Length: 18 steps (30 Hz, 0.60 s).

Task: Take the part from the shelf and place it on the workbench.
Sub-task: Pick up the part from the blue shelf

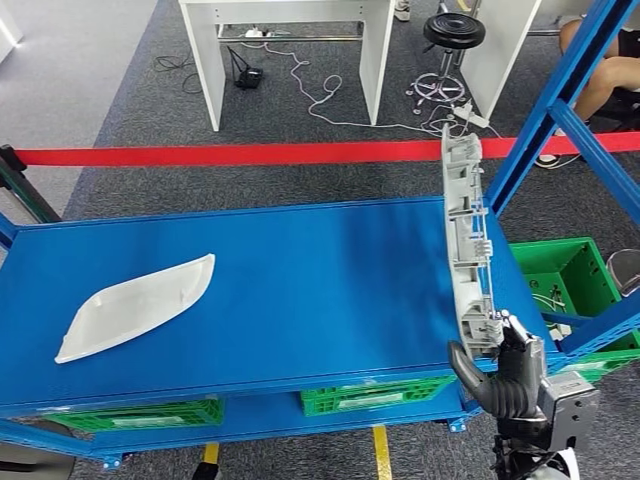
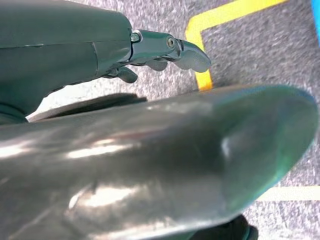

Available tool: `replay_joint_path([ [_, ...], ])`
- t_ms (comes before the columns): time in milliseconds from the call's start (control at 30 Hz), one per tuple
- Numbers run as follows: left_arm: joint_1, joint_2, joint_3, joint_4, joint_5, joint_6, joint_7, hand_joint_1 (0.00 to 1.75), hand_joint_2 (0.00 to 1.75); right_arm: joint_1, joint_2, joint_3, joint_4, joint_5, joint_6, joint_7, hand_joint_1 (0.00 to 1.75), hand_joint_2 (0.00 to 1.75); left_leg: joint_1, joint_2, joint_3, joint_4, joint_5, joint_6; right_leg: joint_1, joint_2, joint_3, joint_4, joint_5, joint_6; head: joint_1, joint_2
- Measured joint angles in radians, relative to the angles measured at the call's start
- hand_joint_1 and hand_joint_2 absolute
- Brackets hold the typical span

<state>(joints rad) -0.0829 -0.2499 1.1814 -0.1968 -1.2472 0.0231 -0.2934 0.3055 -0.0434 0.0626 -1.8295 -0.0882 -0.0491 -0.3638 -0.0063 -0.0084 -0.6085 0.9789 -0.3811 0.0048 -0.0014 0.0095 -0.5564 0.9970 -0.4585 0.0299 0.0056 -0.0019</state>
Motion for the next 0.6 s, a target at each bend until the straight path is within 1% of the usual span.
replay_joint_path([
  [67,0.000,-0.001,-0.004,0.000,-0.007,0.032,-0.036,0.00,0.00,0.006,0.017,-0.024,-0.011,-0.049,0.041,0.000,1.75,1.75,0.000,0.000,0.000,0.000,0.000,0.000,0.000,0.000,0.000,0.000,0.000,0.000,0.000,0.000],
  [200,0.000,-0.002,-0.026,0.000,-0.026,0.110,-0.143,0.00,0.00,0.025,0.053,-0.082,-0.043,-0.199,0.148,0.006,1.75,1.75,0.000,0.000,0.001,0.000,0.000,0.000,0.000,0.000,0.001,0.000,0.000,0.000,0.000,0.000],
  [300,0.000,-0.003,-0.038,0.000,-0.029,0.134,-0.174,0.00,0.00,0.032,0.073,-0.116,-0.064,-0.264,0.202,0.017,1.75,1.75,0.000,0.000,0.000,0.000,0.000,0.000,0.000,0.000,0.001,0.000,0.000,0.000,0.000,0.000],
  [433,0.000,-0.003,-0.047,0.000,-0.029,0.143,-0.179,0.00,1.75,0.035,0.090,-0.143,-0.080,-0.285,0.221,0.023,1.75,1.75,0.000,0.000,0.000,0.000,0.000,0.000,0.000,0.000,0.000,0.000,0.000,0.000,0.000,0.000],
  [500,0.000,-0.003,-0.049,0.000,-0.030,0.146,-0.180,0.00,1.75,0.038,0.095,-0.150,-0.085,-0.301,0.231,0.024,1.75,1.75,0.000,0.000,0.000,0.000,0.000,0.000,0.000,0.000,0.000,0.000,0.000,0.000,0.000,0.000],
  [600,0.000,-0.003,-0.050,0.000,-0.031,0.146,-0.178,0.00,1.75,0.043,0.105,-0.165,-0.090,-0.374,0.278,0.034,1.75,1.75,0.000,0.000,-0.001,0.000,0.000,0.000,0.000,-0.001,0.000,0.000,-0.001,-0.001,0.000,0.000],
])
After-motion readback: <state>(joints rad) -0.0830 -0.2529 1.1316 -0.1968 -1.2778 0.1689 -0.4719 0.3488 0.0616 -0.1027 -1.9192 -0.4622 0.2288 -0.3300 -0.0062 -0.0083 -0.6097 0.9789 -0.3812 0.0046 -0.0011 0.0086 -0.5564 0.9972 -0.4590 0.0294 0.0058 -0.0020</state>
